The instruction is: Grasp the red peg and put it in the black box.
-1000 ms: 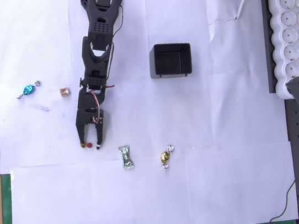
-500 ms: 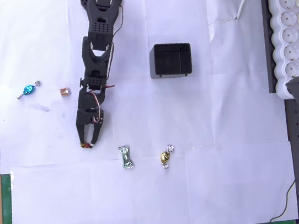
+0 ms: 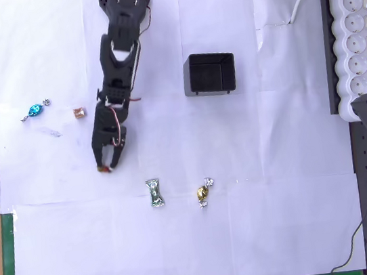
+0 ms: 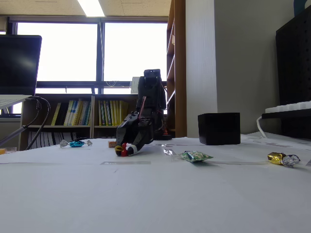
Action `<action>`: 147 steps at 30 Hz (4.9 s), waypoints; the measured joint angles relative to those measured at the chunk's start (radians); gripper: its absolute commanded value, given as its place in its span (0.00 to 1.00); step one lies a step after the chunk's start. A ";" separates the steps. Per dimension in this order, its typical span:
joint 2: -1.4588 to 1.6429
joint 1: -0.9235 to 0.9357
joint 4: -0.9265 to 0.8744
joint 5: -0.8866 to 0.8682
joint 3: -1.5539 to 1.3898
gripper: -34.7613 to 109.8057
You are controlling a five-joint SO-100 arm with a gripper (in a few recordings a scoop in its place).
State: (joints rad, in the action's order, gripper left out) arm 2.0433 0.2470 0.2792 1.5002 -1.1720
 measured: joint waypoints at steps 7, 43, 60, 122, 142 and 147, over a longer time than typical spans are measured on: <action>-0.407 -0.032 -0.620 -0.137 0.011 0.24; -0.563 -0.908 -1.858 -0.775 -0.561 0.25; -0.459 -0.916 -1.724 -0.788 -0.509 0.25; -0.764 -0.747 -2.014 -0.474 -0.792 0.24; -1.629 -0.255 -1.759 0.006 0.060 0.24; -1.862 -0.261 -1.764 0.060 0.374 0.24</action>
State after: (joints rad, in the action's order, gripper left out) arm 0.1810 -0.0138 -1.4849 1.5601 -0.7977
